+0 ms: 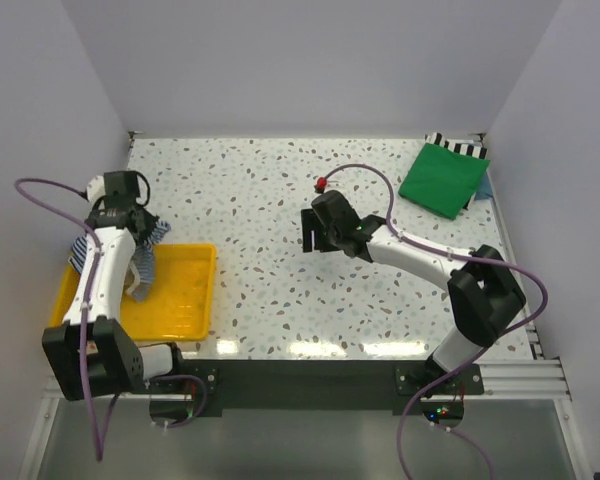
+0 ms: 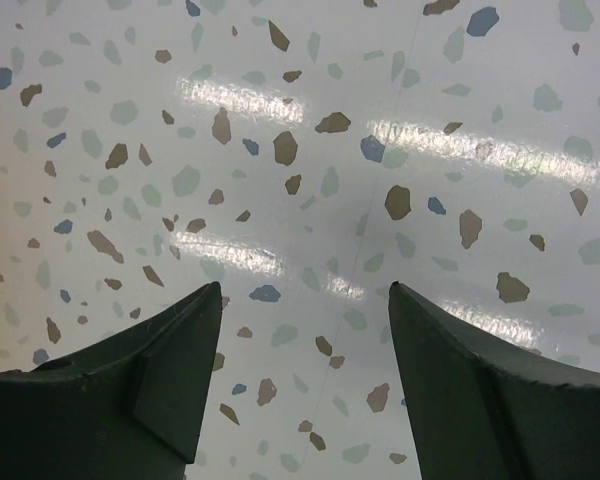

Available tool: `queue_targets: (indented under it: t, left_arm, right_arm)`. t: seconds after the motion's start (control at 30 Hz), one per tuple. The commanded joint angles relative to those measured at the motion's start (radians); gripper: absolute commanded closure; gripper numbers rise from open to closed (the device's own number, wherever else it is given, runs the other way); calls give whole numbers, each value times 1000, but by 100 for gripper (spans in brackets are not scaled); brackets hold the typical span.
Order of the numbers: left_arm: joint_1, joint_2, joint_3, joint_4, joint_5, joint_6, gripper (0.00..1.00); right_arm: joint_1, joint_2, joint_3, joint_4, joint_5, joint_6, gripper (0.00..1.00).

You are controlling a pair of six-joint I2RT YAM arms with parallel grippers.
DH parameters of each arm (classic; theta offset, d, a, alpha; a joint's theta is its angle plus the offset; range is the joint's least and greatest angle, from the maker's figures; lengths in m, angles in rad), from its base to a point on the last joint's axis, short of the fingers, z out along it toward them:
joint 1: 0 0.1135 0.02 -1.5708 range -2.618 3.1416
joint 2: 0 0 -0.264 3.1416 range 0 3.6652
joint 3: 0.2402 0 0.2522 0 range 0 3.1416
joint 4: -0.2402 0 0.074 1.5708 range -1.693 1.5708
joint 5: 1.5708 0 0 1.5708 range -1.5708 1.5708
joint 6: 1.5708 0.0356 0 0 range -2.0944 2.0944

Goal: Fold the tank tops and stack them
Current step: Grab the tank top from the pile, then move the tank top to the center of the board, then flatten the tank top out

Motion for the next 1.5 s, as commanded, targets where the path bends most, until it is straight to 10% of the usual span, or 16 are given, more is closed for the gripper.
queue_targets:
  t: [0.0,0.3,0.47,0.53,0.73,1.1,1.47]
  left_arm:
    - [-5,-142,191,84,44,88,100]
    - [-637,65,653,86,-51,90,100]
    - [-801,140,494,153,-26,86,100]
    - [-854,128,321,183,17,70,84]
    - [-870,44,21,282,65,40,41]
    - [-746,180,61,370,170,13,40]
    - [-670,940,901,265,262,266,47]
  right_arm:
    - [6,-13,80,-13,6,-16,29]
    - [-88,-144,128,-159,196,-22,29]
    - [-244,-265,4,-179,207,-8,26]
    - [-272,-318,-33,-185,213,-13,24]
    - [-292,-332,-86,-171,198,-25,20]
    - [-296,-56,81,-102,152,-62,20]
    - [-462,78,235,-123,67,-31,23]
